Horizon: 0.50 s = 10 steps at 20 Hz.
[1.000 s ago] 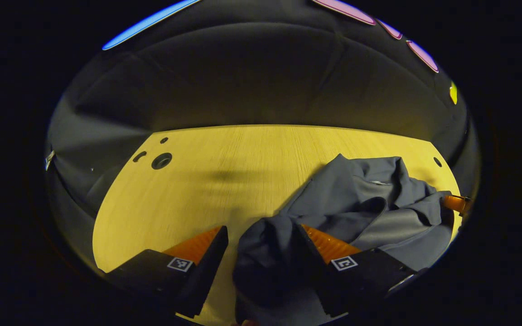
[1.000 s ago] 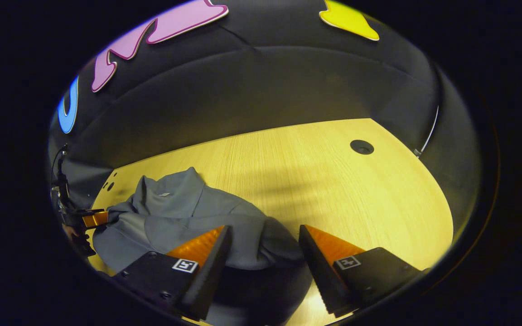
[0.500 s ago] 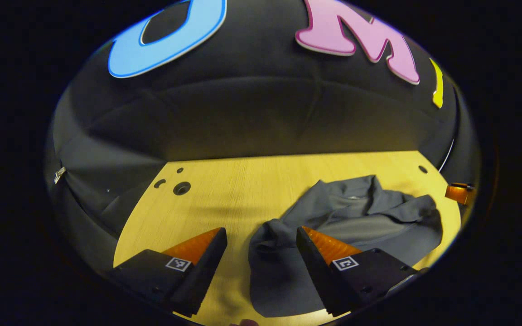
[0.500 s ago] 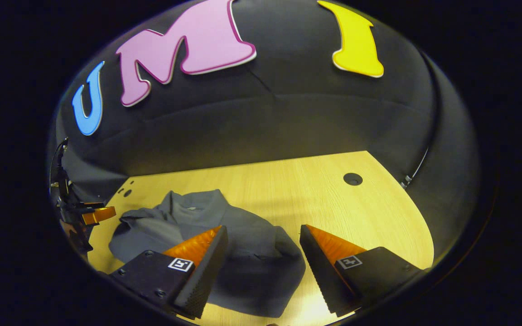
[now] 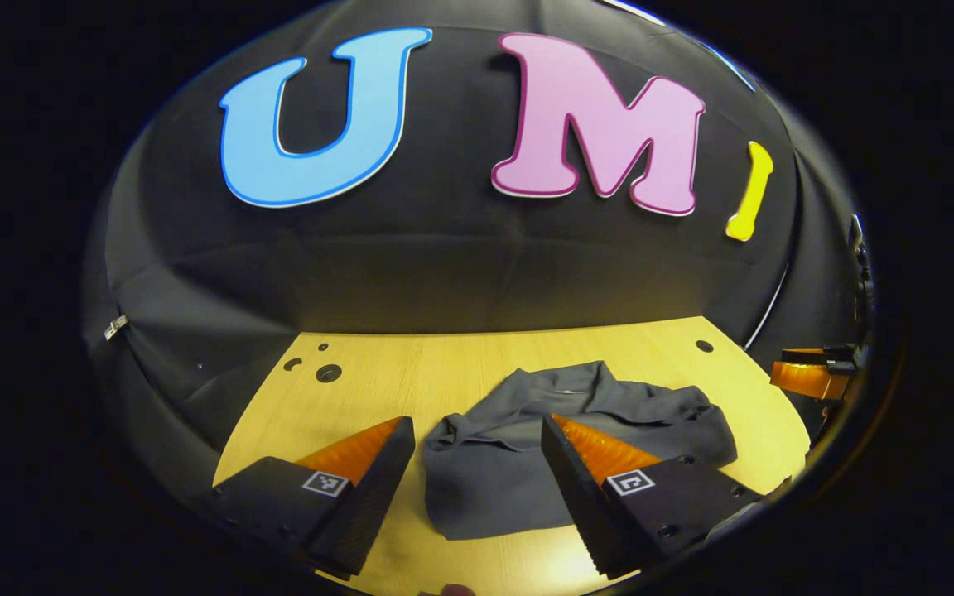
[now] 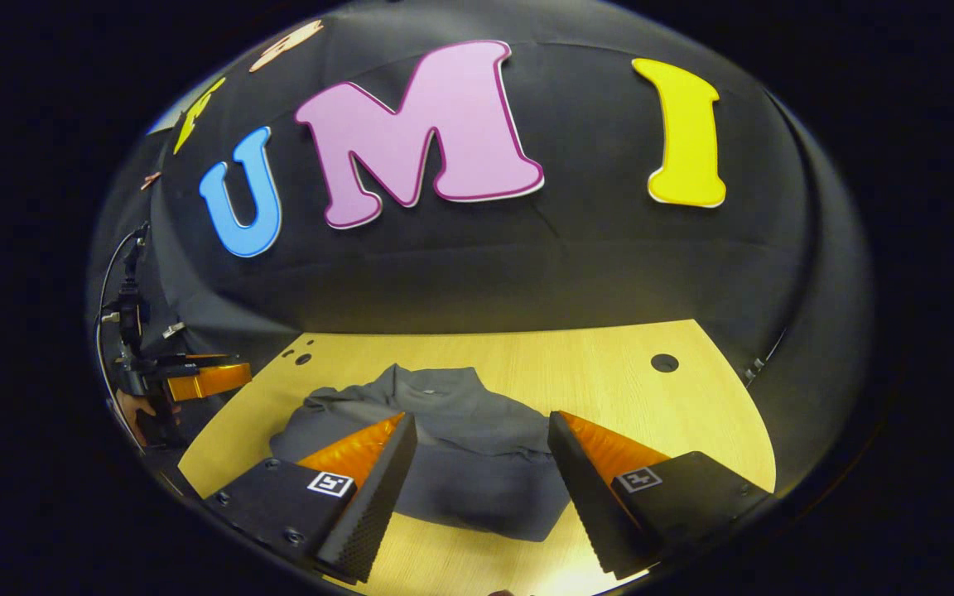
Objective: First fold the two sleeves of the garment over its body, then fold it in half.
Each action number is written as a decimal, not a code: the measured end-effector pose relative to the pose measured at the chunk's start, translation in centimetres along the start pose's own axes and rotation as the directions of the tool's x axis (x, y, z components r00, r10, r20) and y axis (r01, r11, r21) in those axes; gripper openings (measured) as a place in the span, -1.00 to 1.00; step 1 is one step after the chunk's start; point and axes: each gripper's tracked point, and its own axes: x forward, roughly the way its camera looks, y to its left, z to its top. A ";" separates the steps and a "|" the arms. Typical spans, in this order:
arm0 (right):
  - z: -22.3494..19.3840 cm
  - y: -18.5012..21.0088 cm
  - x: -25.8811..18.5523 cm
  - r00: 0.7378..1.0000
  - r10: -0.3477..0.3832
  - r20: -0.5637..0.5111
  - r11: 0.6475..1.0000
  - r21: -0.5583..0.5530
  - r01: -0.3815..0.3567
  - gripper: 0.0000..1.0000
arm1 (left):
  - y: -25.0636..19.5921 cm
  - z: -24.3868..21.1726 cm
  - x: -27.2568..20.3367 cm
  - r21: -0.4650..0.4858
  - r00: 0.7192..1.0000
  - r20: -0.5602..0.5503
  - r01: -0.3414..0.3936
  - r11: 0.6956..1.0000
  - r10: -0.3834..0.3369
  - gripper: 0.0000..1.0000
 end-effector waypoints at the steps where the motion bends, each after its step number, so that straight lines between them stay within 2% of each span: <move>1: 0.2 0.5 -0.6 1.000 0.005 0.005 1.000 0.002 -0.005 0.97 | -0.5 0.2 -0.8 0.005 1.000 0.007 0.006 1.000 -0.006 0.94; 6: 1.2 1.4 -3.8 0.999 -0.027 0.043 0.999 -0.025 0.028 0.97 | -2.6 -0.3 -4.1 -0.004 0.999 0.024 0.039 0.999 -0.039 0.94; 10: 1.1 2.5 -6.1 0.998 -0.024 0.053 0.998 -0.055 0.027 0.97 | -3.2 -0.8 -6.2 -0.004 0.998 0.026 0.054 0.999 -0.054 0.94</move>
